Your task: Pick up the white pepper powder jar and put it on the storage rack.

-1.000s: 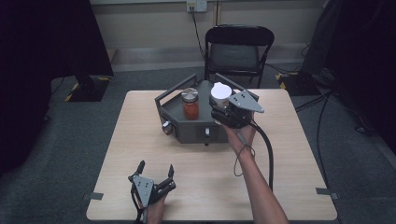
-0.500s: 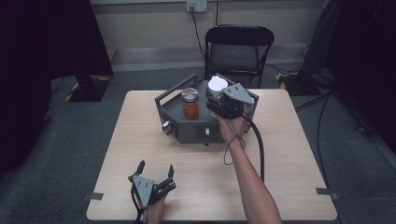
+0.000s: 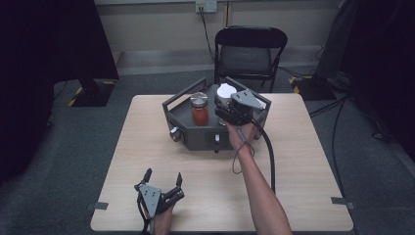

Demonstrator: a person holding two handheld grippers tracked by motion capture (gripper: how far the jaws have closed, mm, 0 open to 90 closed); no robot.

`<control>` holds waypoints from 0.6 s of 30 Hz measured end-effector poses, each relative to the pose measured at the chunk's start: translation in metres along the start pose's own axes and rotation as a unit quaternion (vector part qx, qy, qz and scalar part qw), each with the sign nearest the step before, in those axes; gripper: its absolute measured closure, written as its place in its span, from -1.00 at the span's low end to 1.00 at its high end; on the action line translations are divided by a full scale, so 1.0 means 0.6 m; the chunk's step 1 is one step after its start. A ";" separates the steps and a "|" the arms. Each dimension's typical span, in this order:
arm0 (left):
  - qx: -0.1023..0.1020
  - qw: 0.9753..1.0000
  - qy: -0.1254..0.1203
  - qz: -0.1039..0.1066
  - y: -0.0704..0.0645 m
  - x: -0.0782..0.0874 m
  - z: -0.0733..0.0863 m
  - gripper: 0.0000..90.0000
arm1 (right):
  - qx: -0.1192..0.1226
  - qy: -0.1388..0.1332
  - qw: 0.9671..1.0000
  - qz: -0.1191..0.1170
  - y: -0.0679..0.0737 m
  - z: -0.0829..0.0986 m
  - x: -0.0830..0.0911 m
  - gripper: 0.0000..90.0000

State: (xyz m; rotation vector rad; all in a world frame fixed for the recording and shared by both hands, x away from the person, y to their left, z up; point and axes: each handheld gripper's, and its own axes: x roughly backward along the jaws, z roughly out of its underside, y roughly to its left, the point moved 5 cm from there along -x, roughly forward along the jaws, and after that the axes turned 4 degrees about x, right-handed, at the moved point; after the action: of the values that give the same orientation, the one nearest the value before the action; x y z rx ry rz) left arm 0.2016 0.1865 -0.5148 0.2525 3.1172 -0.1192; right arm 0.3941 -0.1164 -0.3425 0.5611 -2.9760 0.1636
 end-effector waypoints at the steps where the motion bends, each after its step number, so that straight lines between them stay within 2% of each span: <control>1: 0.000 1.000 0.000 0.000 0.000 0.000 0.000 -1.00 | 0.000 0.000 1.000 0.000 0.000 0.002 0.000 -0.33; 6: 0.000 1.000 0.000 0.000 0.000 0.000 0.000 -1.00 | 0.000 0.000 1.000 0.002 0.002 0.007 -0.002 -0.33; 9: 0.000 1.000 0.000 0.000 0.000 0.000 0.000 -1.00 | 0.008 0.001 1.000 0.000 0.004 0.007 -0.001 -0.33; 13: 0.000 1.000 0.000 0.000 0.000 0.000 0.000 -1.00 | -0.001 0.002 1.000 0.003 0.001 0.008 0.002 -0.33; 18: 0.000 1.000 0.000 0.000 0.000 0.000 0.000 -1.00 | 0.000 0.010 1.000 0.002 0.002 0.002 0.001 -0.33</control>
State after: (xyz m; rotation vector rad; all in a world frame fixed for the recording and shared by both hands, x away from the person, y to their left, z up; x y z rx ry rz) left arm 0.2016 0.1865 -0.5148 0.2523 3.1175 -0.1198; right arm 0.3931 -0.1157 -0.3437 0.5491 -2.9575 0.1701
